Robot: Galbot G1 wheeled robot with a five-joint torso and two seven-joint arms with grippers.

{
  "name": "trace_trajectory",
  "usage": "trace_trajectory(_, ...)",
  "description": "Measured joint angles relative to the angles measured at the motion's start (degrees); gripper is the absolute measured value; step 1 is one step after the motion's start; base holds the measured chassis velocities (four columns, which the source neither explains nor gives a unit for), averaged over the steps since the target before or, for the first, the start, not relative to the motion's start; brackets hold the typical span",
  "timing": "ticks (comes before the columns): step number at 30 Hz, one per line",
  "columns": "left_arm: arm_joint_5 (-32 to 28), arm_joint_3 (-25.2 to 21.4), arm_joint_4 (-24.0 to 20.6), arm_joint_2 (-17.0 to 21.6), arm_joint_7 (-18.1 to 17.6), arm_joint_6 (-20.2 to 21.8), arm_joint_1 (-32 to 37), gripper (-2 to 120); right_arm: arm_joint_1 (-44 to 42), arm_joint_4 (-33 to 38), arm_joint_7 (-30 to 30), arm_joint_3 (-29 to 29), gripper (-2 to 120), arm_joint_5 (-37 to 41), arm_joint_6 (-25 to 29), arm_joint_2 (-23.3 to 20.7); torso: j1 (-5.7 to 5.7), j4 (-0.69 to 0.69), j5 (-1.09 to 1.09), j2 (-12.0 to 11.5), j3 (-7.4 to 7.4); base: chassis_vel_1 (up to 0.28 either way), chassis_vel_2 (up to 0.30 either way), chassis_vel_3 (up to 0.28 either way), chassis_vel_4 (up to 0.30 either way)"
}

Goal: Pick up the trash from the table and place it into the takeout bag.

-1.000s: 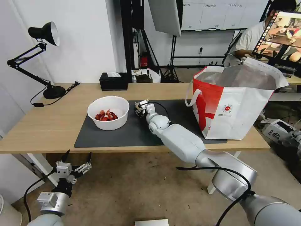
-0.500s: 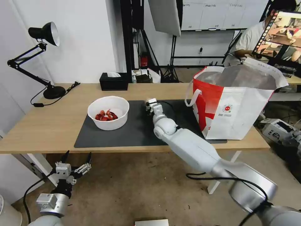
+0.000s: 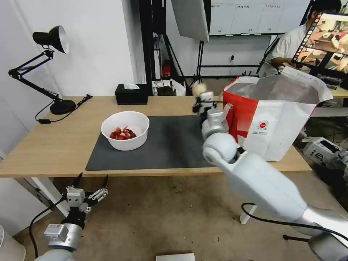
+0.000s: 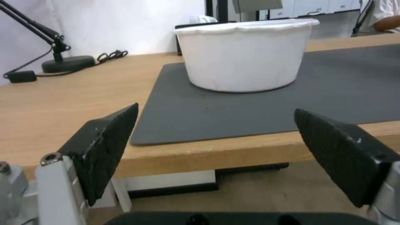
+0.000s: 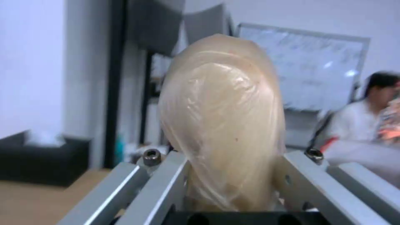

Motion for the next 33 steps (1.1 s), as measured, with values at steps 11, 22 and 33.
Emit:
trace_trajectory(11, 0.3, 0.4, -0.5, -0.1, 0.0, 0.2, 0.0, 100, 0.5, 1.4, 10.2, 4.8, 8, 0.7, -7.4, -4.9, 0.00, 0.00, -0.01, 0.0, 0.00, 0.000, 0.000, 0.000, 0.000)
trace_trajectory(22, 0.3, 0.6, -1.0, 0.3, -0.1, 0.5, 0.0, 100, -0.2, 0.6, 12.1, 7.2, 8, 4.6, -9.5, -6.9, 0.00, 0.01, -0.01, 0.0, 0.00, 0.000, 0.000, 0.000, 0.000)
trace_trajectory(33, 0.4, 0.7, -1.7, 0.2, -0.1, 0.8, 0.4, 100, -0.9, 1.7, 12.0, 8.2, 46, 5.1, -10.8, -8.8, 0.00, 0.01, -0.01, 0.0, 0.00, 0.000, 0.000, 0.000, 0.000)
